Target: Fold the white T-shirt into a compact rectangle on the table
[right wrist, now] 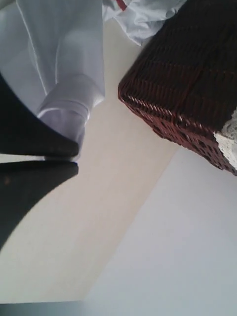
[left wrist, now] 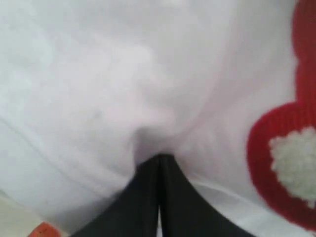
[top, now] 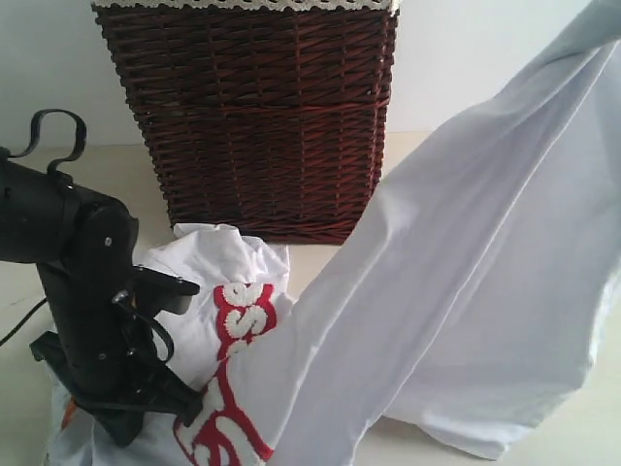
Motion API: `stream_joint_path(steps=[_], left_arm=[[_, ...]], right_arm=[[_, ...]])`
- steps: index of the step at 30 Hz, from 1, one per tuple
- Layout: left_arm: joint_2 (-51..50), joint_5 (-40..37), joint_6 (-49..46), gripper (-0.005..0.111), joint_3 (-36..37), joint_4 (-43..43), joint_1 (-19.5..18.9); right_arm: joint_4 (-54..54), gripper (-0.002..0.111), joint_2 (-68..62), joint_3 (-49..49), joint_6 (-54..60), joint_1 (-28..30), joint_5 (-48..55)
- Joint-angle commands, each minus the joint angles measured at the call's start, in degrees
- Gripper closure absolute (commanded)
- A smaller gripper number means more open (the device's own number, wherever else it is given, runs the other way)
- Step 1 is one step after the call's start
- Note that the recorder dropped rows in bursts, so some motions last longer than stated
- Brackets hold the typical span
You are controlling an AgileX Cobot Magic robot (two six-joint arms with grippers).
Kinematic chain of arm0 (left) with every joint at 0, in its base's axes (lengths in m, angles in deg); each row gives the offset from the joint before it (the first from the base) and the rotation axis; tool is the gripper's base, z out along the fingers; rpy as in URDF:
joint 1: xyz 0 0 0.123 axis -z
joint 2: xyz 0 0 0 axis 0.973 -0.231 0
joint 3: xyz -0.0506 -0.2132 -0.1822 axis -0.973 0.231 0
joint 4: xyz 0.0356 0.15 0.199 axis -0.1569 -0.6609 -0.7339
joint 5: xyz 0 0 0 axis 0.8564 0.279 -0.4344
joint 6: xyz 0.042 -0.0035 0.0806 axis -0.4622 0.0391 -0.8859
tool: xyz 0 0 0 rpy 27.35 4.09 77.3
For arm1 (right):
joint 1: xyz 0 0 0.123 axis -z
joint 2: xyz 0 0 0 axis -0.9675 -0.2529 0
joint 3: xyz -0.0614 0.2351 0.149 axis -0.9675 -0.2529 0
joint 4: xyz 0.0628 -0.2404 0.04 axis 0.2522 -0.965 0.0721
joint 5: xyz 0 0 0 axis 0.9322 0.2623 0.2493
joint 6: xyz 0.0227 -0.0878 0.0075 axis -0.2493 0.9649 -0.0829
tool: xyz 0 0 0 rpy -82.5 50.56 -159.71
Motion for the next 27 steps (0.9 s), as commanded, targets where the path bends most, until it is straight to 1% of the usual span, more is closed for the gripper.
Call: stream_joint_path(steps=[1, 2, 4, 5, 6, 7, 9, 10, 11, 13, 14, 17, 18, 20, 24, 25, 27], left_arm=[[-4.02, 0.98, 1.01, 0.107, 2.93, -7.13, -4.47], [-4.02, 0.98, 0.84, 0.107, 2.93, -7.25, -6.28], [-4.02, 0.64, 0.84, 0.107, 2.93, -7.25, -8.41], [-4.02, 0.41, 0.53, 0.107, 2.93, -7.25, -8.87], [-4.02, -0.27, -0.28, 0.107, 2.93, -7.25, -9.52], [-4.02, -0.38, -0.46, 0.107, 2.93, -7.25, -9.82], [-4.02, -0.38, -0.93, 0.107, 2.63, -7.25, -9.92], [-4.02, -1.34, -1.98, 0.107, 1.66, -7.25, -10.38], [-4.02, -3.3, -3.06, 0.107, 0.63, -7.44, -11.17], [-4.02, -7.43, -4.79, 0.107, -1.1, -7.72, -13.77], [-4.02, -8.74, -5.36, 0.107, -1.55, -7.83, -15.56], [-3.4, -8.85, -6.24, 0.107, -2.24, -7.94, -21.43], [-3.08, -8.85, -6.21, 0.107, -2.86, -7.94, -22.32], [-1.73, -8.48, -6.21, 0.107, -3.96, -7.94, -24.16], [2.63, -6.34, -6.21, 0.107, -5.33, -7.79, -25.54], [3.86, -5.31, -6.21, 0.107, -5.5, -7.51, -25.54], [6.29, -2.62, -6.21, 0.107, -5.75, -6.34, -25.54]], right_arm=[[1.42, 0.108, 0.5, 0.53, 1.72, 0.53, -0.49], [-0.68, 0.108, 0.5, 1.14, 1.84, 0.53, -0.49], [-2.01, 0.108, 0.38, 3.8, 1.46, 0.53, -1.82], [-2.01, 0.108, 0.37, 4.93, 1.04, 0.53, -3.29], [-1.32, 0.108, 0.37, 6.47, 0.79, 0.53, -7.03], [-0.21, 0.108, 0.49, 6.79, 0.9, 0.53, -7.88], [8.32, 0.108, 0.49, 7.05, 3.88, 0.53, -6.76], [17.72, 0.108, 0.49, 6.94, 9.16, 0.53, -3.01], [23.81, 0.108, 0.49, 6.93, 12.62, 0.41, -0.97], [32.46, 0.108, 0.49, 6.93, 16.91, 0.41, -0.49], [33.63, 0.108, 0.62, 5.93, 17.19, 0.41, -0.49], [32.01, 0.108, 1.08, -1.37, 18.88, 0.41, -0.49], [30.56, 0.108, 0.41, -3.17, 18.88, 0.41, -0.49], [28.47, 0.101, -1.03, -7.93, 19.24, 0.41, -0.49], [22.75, 0.08, -4.31, -18.84, 29.51, 0.41, -1.18], [20.41, 0.075, -5.35, -21.87, 30.74, 0.41, -4.11], [15.91, 0.072, -7.58, -26.85, 31.44, 0.41, -9.01]])
